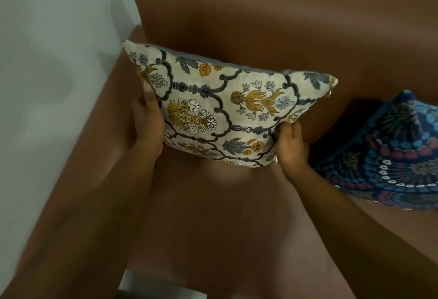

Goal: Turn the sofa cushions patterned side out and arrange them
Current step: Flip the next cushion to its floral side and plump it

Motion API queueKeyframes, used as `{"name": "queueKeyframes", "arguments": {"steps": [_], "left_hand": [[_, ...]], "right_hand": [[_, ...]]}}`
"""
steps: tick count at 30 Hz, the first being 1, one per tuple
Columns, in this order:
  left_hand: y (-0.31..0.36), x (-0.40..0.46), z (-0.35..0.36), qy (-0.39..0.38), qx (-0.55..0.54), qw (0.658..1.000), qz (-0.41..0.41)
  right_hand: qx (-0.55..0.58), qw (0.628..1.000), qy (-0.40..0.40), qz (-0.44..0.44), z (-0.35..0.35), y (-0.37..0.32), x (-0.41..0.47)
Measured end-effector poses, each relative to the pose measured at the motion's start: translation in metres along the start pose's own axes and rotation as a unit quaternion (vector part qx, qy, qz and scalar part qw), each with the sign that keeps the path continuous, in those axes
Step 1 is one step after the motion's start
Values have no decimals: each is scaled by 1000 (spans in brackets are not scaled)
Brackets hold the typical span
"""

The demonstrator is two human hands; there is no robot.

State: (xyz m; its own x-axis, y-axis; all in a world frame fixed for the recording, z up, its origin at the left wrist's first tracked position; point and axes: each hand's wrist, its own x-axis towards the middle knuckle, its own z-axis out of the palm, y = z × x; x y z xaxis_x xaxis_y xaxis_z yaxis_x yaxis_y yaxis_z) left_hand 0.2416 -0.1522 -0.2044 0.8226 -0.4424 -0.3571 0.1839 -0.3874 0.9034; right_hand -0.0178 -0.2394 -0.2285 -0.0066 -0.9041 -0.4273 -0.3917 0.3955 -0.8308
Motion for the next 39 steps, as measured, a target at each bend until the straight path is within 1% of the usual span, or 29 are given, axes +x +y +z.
{"name": "queueKeyframes", "arguments": {"steps": [1, 2, 3, 4, 5, 6, 7, 8, 9, 10, 11, 12, 13, 15, 17, 18, 19, 21, 23, 25, 27, 29, 31, 33, 35, 37, 38, 39], "left_hand": [[1, -4, -2, 21, 34, 997, 60], [4, -10, -5, 45, 98, 986, 128], [11, -17, -8, 54, 173, 963, 202], [22, -21, -7, 44, 260, 922, 283], [35, -22, -5, 13, 356, 864, 355], [49, -20, -3, -33, 460, 792, 400], [60, -12, 0, -86, 551, 713, 425], [72, -7, 3, -126, 614, 647, 435], [77, -2, 5, -146, 642, 615, 434], [82, 3, 6, -150, 653, 609, 426], [84, 8, 5, -143, 657, 615, 412], [86, 15, 1, -135, 655, 634, 388], [89, 18, -6, -125, 638, 665, 367], [91, 19, -28, -96, 565, 750, 330], [82, 12, -51, -62, 470, 834, 283], [71, 10, -60, -46, 428, 868, 247], [59, 7, -66, -38, 394, 892, 217], [35, 10, -74, -33, 354, 916, 184], [22, 23, -80, -35, 348, 923, 163], [16, 37, -84, -44, 370, 914, 157], [16, 43, -83, -41, 391, 905, 162], [18, 49, -80, -39, 400, 899, 175], [17, 57, -79, -37, 393, 900, 185], [13, 58, -85, -29, 381, 905, 187], [11, 43, -89, -3, 371, 904, 214], [8, 27, -86, 12, 394, 877, 273], [6, 22, -82, -1, 418, 859, 295], [5, 21, -78, -23, 437, 848, 299]], "right_hand": [[13, 1000, -5, -1, -4, 0, -3], [27, 1000, -16, 0, -8, 1, -8], [32, 999, -34, -7, -10, 3, -13], [21, 998, -59, -18, -9, 9, -16], [10, 996, -82, -33, -5, 17, -16], [12, 994, -99, -45, 0, 26, -14], [19, 993, -108, -52, 8, 33, -11], [29, 992, -111, -51, 17, 38, -6], [35, 993, -100, -47, 26, 39, -3], [30, 995, -76, -52, 33, 36, -2], [19, 996, -52, -68, 40, 31, -1], [6, 995, -29, -92, 46, 22, 0], [-9, 992, -7, -123, 49, 8, -1], [-30, 979, 41, -196, 54, -27, 0], [-44, 954, 86, -283, 55, -71, 6], [-54, 939, 105, -324, 55, -90, 10], [-68, 923, 118, -361, 56, -108, 11], [-102, 898, 124, -410, 63, -124, 13], [-122, 888, 110, -429, 75, -111, 17], [-134, 884, 99, -436, 83, -86, 26], [-166, 888, 86, -420, 90, -70, 39], [-210, 893, 76, -391, 90, -71, 47], [-226, 886, 75, -398, 82, -80, 50], [-213, 867, 94, -441, 70, -87, 40], [-200, 835, 117, -499, 59, -85, 19], [-248, 803, 95, -533, 59, -72, 9], [-291, 793, 72, -530, 63, -65, 9], [-337, 785, 53, -518, 67, -59, 14]]}}
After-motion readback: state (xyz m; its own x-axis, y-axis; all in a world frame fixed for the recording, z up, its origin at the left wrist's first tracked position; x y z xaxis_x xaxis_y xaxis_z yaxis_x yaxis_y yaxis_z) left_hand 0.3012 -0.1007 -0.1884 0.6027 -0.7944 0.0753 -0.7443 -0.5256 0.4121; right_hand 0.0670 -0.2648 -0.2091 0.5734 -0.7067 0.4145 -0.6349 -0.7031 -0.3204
